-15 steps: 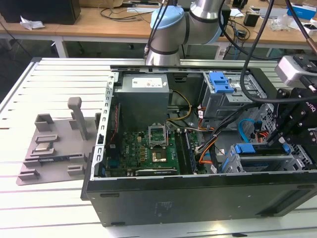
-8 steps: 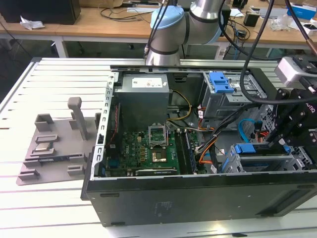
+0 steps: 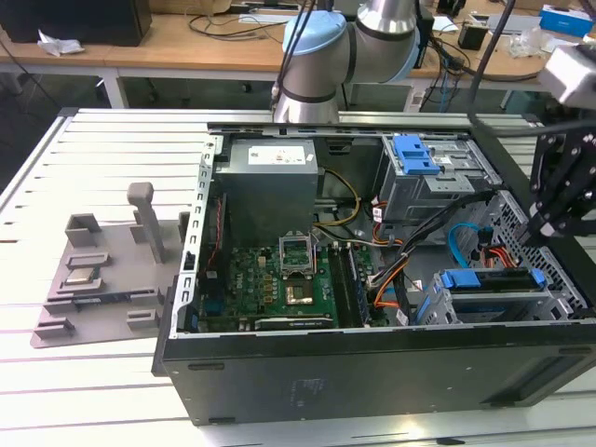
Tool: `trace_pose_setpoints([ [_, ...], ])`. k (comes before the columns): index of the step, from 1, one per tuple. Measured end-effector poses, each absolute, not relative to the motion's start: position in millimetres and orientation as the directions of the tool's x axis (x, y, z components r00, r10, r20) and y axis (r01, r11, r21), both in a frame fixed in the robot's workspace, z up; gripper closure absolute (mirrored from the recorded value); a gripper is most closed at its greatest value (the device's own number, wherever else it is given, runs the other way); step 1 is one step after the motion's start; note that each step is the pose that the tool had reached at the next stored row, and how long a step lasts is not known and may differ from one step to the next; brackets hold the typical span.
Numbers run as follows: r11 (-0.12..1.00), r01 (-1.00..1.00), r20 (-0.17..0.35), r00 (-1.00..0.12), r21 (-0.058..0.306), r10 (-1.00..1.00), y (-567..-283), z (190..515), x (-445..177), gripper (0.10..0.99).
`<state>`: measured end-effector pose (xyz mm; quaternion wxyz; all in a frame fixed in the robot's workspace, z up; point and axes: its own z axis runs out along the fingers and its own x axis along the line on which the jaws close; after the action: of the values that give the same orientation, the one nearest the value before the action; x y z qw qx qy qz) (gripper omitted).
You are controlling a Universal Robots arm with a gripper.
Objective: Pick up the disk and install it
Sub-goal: 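Insert the first disk wire, then insert the second disk wire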
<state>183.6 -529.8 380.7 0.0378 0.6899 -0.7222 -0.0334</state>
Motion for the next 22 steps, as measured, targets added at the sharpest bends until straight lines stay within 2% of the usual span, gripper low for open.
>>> trace_pose_setpoints([
  [10,0.046,-0.994,0.010,-0.045,0.100,-0.999,-529.7,386.9,183.6,0.980],
  [11,0.046,-0.994,0.010,-0.045,0.100,-0.999,-529.7,386.9,183.6,0.851],
  [12,0.046,-0.994,0.010,-0.045,0.100,-0.999,-529.7,387.0,183.6,0.784],
  [17,0.045,-0.994,0.007,-0.044,0.101,-0.999,-516.3,382.7,161.7,0.784],
  [22,0.022,-0.995,0.007,-0.022,0.101,-1.000,-515.1,373.5,144.2,0.784],
])
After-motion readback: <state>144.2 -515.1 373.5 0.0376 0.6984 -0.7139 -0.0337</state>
